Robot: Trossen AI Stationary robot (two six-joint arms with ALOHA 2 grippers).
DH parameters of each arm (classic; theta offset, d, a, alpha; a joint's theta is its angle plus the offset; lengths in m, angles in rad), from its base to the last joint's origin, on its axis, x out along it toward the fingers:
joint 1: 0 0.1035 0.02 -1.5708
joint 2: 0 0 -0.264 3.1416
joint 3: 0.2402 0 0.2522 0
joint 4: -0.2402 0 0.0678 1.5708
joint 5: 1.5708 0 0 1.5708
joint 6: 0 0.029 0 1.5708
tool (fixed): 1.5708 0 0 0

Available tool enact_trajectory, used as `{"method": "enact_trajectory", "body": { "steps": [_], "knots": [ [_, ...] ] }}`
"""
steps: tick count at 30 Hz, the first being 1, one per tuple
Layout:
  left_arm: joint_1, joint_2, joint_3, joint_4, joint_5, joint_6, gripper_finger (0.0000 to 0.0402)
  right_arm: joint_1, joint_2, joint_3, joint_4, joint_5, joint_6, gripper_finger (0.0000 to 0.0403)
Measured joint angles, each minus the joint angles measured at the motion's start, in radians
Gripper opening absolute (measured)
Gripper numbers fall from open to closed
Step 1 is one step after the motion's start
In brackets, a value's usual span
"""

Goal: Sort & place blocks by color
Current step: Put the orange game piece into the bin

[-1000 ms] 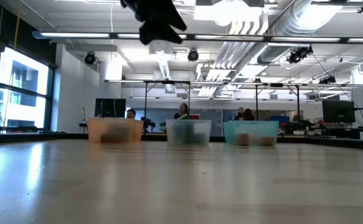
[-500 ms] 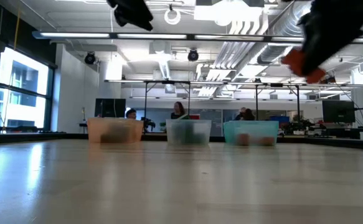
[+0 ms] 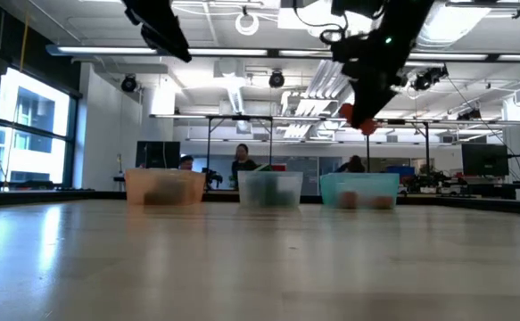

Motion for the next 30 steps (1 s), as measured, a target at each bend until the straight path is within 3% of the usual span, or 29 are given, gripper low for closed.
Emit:
{"method": "enact_trajectory", "body": {
  "steps": [7, 15, 30],
  "knots": [
    [0.0, -0.05, -0.084, 0.025, 0.0, -0.05, 0.0188, -0.267, 0.0, 0.0, 0.161, -0.099, -0.12, 0.011],
    [0.0, -0.14, -0.172, 0.044, 0.0, -0.108, 0.0188, -0.471, 0.025, 0.001, 0.213, -0.224, -0.121, 0.011],
    [-0.001, -0.366, -0.384, 0.11, -0.001, -0.235, 0.0188, -0.576, 0.168, 0.002, 0.204, -0.34, -0.102, 0.015]
  ]
}}
